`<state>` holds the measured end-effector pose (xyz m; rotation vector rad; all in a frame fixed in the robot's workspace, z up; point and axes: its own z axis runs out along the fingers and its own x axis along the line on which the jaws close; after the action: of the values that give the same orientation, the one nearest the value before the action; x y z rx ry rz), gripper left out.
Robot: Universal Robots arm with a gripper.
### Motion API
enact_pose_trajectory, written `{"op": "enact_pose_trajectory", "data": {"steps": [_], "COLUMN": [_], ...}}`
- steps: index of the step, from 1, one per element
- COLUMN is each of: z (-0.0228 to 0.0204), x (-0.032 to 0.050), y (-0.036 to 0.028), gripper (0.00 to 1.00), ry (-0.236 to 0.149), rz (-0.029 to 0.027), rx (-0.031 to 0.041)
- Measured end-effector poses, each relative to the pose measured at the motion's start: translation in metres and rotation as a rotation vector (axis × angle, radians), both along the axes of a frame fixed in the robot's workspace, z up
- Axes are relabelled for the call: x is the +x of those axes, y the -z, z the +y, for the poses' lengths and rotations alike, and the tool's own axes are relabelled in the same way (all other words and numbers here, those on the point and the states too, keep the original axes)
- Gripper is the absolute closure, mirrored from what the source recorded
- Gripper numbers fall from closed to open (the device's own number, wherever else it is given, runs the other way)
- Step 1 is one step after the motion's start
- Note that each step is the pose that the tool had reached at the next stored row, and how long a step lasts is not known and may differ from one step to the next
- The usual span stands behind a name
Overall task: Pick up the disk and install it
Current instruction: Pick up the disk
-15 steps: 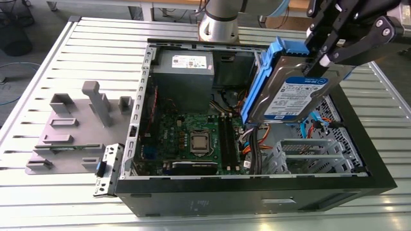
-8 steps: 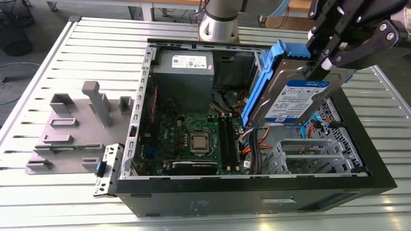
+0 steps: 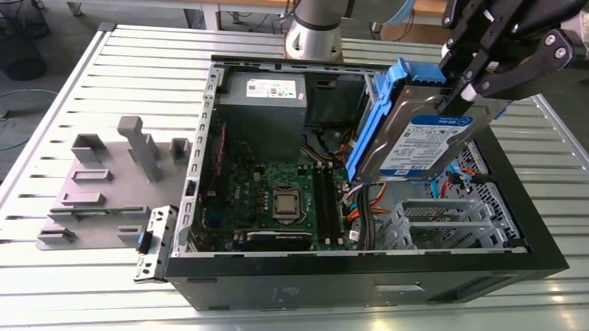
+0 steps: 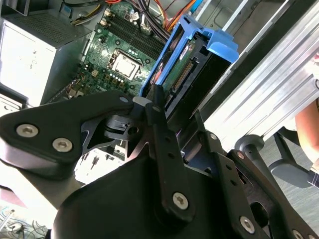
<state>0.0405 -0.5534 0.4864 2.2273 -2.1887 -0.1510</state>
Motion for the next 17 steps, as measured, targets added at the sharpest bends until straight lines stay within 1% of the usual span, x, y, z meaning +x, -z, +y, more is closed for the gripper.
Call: {"op": "enact_pose_trajectory", "data": {"steps": [2,11,15,17], "z": [-0.0016,-0.0113,-0.0146,-0.0153], "x": [0.0001,0.0,0.0,0.0], "y": [0.0,0.0,0.0,0.0], "gripper": [0.65,0.65,0.65,0.65], "ry": [0.0,0.0,0.0,0.0], "rz": [0.0,0.0,0.0,0.0], "rx": [0.0,0.0,-0.0001,-0.0001]}}
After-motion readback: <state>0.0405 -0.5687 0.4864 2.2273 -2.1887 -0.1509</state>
